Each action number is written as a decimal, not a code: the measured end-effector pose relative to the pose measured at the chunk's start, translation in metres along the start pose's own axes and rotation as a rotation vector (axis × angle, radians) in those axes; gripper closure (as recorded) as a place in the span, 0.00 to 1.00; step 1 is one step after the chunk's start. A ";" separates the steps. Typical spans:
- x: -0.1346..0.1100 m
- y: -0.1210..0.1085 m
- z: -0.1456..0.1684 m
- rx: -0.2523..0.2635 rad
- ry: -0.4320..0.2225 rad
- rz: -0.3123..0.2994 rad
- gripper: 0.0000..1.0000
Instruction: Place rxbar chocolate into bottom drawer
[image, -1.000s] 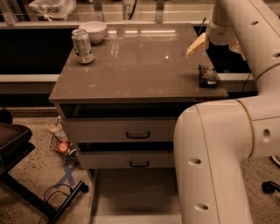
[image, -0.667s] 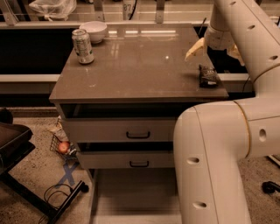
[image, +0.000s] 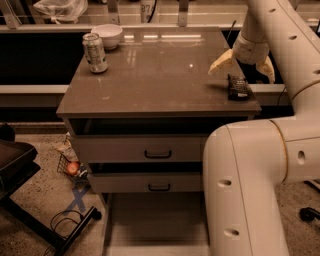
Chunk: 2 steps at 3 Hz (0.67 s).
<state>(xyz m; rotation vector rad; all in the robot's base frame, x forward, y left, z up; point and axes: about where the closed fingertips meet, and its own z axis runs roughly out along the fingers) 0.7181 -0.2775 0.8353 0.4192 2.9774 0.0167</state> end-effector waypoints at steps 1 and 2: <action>0.007 0.015 0.014 -0.091 0.043 -0.029 0.00; 0.010 0.019 0.019 -0.134 0.062 -0.032 0.00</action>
Offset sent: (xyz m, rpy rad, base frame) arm -0.0120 0.0054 0.0026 0.1889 0.2003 0.0700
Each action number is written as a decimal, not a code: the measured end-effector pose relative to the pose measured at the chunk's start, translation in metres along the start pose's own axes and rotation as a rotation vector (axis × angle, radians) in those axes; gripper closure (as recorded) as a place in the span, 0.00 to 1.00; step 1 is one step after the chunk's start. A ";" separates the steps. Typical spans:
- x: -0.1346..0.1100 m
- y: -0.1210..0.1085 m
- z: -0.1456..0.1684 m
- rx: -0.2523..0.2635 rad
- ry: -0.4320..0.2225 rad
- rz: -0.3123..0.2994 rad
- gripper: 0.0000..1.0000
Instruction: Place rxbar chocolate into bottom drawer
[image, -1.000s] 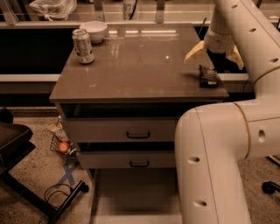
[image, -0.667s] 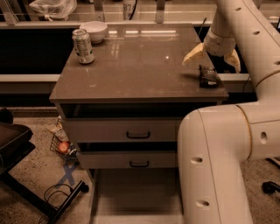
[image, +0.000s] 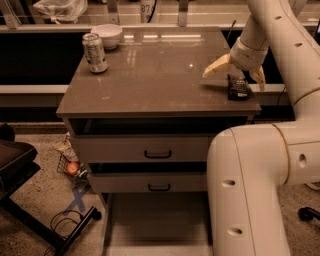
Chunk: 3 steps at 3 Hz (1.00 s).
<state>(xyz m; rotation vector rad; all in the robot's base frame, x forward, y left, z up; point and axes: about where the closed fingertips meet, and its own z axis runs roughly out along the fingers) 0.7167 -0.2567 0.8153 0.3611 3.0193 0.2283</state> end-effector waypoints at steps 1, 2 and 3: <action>0.000 0.001 0.001 -0.005 0.004 0.003 0.18; -0.001 0.002 -0.004 0.009 -0.007 0.002 0.49; -0.002 0.002 -0.010 0.022 -0.019 0.000 0.72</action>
Offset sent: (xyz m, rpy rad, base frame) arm -0.0135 -0.0161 0.0296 -0.0252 0.1336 0.0098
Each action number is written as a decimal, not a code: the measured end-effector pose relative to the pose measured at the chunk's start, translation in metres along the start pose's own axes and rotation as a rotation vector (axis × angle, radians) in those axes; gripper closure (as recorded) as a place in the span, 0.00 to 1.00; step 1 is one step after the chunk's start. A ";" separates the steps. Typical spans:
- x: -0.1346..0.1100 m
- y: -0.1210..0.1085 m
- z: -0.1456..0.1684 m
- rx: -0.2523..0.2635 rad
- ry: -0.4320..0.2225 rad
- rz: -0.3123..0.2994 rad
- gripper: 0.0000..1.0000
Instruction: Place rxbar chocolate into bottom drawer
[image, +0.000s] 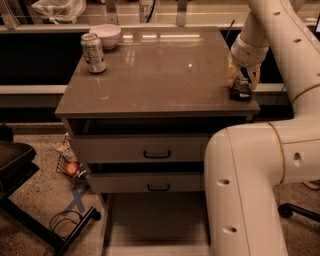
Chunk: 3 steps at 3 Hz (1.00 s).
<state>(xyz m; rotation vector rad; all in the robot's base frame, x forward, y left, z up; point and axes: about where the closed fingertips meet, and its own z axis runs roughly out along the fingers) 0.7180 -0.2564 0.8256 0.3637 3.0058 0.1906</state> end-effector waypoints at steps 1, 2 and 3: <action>-0.001 0.001 -0.002 0.004 -0.004 -0.002 0.95; -0.004 0.007 -0.018 0.019 -0.040 -0.033 1.00; -0.005 0.010 -0.041 0.012 -0.083 -0.066 1.00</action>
Offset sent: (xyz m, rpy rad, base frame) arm -0.0065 -0.0095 0.0528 -0.0756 0.0703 0.0482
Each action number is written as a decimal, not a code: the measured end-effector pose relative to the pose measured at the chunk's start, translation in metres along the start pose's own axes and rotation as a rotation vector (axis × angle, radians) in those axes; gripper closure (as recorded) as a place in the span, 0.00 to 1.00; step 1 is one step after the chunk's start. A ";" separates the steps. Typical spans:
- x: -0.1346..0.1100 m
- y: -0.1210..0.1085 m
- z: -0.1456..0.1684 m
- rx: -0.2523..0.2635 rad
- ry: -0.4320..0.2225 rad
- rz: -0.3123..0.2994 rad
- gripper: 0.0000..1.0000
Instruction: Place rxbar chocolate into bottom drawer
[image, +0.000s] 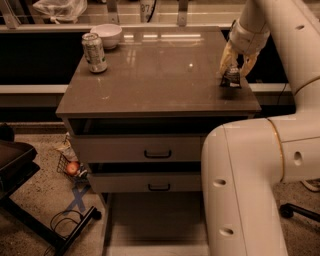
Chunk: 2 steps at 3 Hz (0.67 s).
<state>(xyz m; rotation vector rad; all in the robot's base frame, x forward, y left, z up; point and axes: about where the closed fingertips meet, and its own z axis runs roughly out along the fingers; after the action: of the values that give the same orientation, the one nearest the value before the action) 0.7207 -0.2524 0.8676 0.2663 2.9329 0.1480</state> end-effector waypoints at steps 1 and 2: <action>-0.001 -0.004 -0.028 0.005 -0.048 -0.012 1.00; 0.012 -0.031 -0.057 -0.034 -0.072 -0.011 1.00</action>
Offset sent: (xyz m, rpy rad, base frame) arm -0.0982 -0.0788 0.0802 0.0637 -0.0230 0.0107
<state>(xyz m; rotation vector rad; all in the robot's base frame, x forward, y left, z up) 0.6921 -0.2855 0.9177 0.2456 2.8573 0.1829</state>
